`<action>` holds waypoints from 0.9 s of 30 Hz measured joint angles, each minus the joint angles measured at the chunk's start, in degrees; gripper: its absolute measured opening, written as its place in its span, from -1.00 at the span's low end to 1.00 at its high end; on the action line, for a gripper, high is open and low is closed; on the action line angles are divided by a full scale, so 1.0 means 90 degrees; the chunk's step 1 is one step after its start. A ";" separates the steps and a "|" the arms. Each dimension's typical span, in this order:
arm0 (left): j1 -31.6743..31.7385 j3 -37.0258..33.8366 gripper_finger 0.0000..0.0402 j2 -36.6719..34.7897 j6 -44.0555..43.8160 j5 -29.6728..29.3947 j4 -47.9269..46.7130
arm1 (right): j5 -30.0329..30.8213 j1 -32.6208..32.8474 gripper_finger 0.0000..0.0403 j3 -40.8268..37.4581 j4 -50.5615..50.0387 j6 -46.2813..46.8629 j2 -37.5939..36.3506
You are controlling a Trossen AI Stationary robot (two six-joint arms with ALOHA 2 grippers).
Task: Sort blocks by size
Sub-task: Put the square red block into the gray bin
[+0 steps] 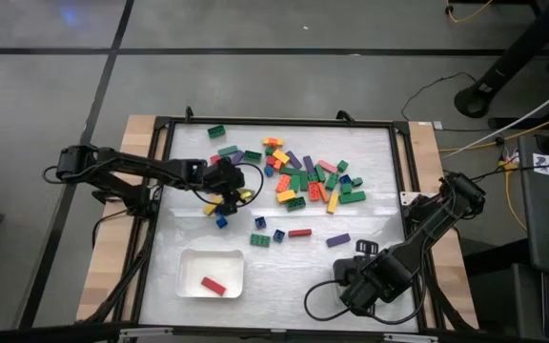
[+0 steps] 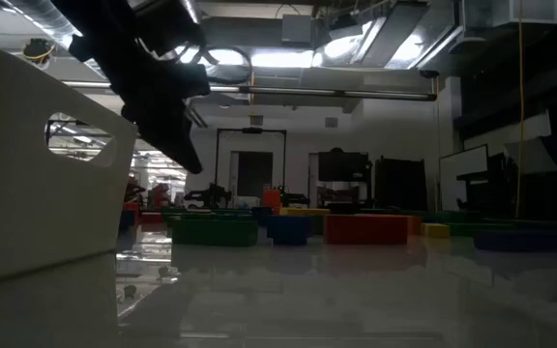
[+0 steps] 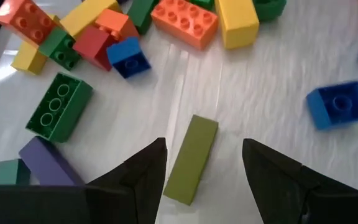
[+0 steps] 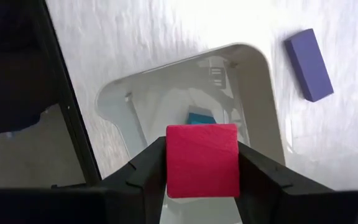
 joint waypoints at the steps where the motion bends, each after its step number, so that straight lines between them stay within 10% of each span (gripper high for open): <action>1: 0.0000 -0.0041 -0.01 0.0000 0.0048 0.0004 0.0012 | 0.0019 -0.0002 -0.22 0.0000 -0.0022 0.0052 0.0002; 27: 0.0204 -0.0596 -0.01 0.0002 0.0139 0.0004 0.0700 | -0.0130 -0.0002 -0.20 -0.0489 0.0076 0.1015 0.0002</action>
